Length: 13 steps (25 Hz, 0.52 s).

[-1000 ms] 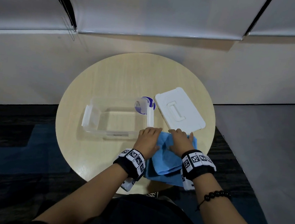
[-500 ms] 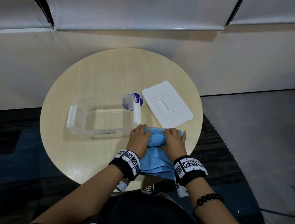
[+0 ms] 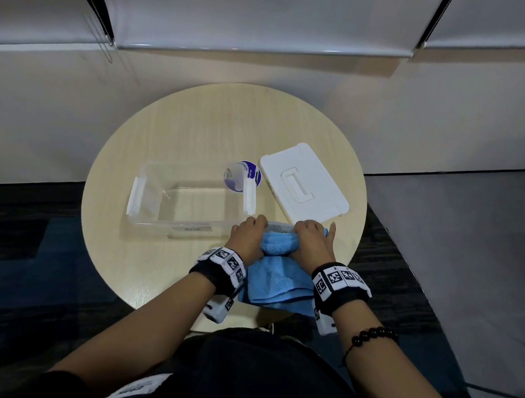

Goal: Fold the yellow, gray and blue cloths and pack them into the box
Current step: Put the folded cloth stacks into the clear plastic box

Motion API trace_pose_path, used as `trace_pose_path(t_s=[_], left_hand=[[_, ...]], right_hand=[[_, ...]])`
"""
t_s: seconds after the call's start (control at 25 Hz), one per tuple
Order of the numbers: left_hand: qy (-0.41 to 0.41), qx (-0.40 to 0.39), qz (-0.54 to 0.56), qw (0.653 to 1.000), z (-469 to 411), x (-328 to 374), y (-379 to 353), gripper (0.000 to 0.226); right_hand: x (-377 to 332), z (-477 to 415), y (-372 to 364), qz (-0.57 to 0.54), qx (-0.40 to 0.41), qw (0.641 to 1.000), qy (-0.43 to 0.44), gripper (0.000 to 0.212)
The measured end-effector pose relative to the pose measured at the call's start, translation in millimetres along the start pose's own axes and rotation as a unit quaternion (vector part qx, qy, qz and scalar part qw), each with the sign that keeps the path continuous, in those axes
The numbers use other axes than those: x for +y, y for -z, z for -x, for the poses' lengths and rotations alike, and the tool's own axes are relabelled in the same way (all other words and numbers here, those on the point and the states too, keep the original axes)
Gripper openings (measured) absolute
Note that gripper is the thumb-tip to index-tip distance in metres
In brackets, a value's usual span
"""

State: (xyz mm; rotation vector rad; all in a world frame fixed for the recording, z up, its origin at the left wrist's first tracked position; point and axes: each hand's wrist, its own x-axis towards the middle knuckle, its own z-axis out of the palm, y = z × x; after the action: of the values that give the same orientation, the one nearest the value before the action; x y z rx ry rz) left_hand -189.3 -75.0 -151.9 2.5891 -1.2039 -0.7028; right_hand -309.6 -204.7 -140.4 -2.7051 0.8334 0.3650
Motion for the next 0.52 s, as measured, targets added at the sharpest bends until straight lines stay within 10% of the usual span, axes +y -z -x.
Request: trace_pose_path(t_s=[0.36,0.52], left_hand=[[0.024,-0.097,0.468,0.878,32.4,-22.2,81.8,0.048],[-0.012,-0.05,0.595,0.802,50.1,-38.4,127.0,0.048]], right_hand=[[1.2,-12.6,61.6,-0.209,-0.003,0.975,0.073,0.071],[-3.5,-21.9,67.8,-0.563,-0.053,0.822,0.064,0.12]])
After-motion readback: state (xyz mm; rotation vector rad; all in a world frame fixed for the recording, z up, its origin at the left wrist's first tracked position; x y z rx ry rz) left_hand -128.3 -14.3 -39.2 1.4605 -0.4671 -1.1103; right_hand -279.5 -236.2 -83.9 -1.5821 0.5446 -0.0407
